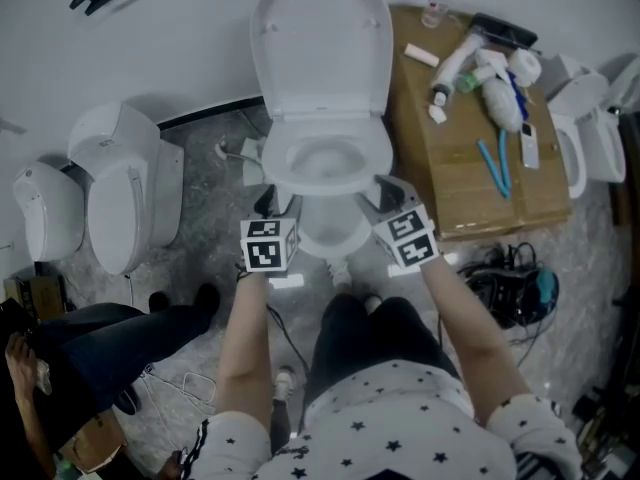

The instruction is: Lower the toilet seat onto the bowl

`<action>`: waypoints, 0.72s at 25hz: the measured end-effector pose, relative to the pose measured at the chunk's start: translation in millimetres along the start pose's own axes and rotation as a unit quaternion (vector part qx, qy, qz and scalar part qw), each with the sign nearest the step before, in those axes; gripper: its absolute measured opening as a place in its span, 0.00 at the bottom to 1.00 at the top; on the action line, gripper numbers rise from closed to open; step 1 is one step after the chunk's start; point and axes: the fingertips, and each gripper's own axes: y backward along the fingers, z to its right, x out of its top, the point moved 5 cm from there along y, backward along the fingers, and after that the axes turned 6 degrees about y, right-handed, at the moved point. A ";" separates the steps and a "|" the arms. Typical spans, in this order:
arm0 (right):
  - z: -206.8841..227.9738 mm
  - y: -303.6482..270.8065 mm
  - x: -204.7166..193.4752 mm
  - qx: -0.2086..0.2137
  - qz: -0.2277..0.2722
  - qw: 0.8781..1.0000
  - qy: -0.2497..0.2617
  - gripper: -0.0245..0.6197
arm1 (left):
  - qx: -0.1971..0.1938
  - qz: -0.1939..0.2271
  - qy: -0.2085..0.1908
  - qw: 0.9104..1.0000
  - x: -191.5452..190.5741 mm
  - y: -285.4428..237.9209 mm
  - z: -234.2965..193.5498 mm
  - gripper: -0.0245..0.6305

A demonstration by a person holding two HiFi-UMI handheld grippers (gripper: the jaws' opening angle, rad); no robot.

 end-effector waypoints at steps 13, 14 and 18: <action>-14.7 1.3 -23.0 0.009 -0.005 1.000 0.002 0.33 | 0.005 -0.015 -0.009 1.000 -29.9 1.5 0.8 0.40; -16.0 1.2 -24.7 0.010 -0.006 1.000 0.002 0.33 | 0.005 -0.017 -0.011 1.000 -32.3 1.7 0.4 0.40; -20.4 0.7 -32.3 0.012 -0.009 1.000 0.003 0.33 | 0.003 -0.018 -0.012 1.000 -40.1 1.6 1.6 0.40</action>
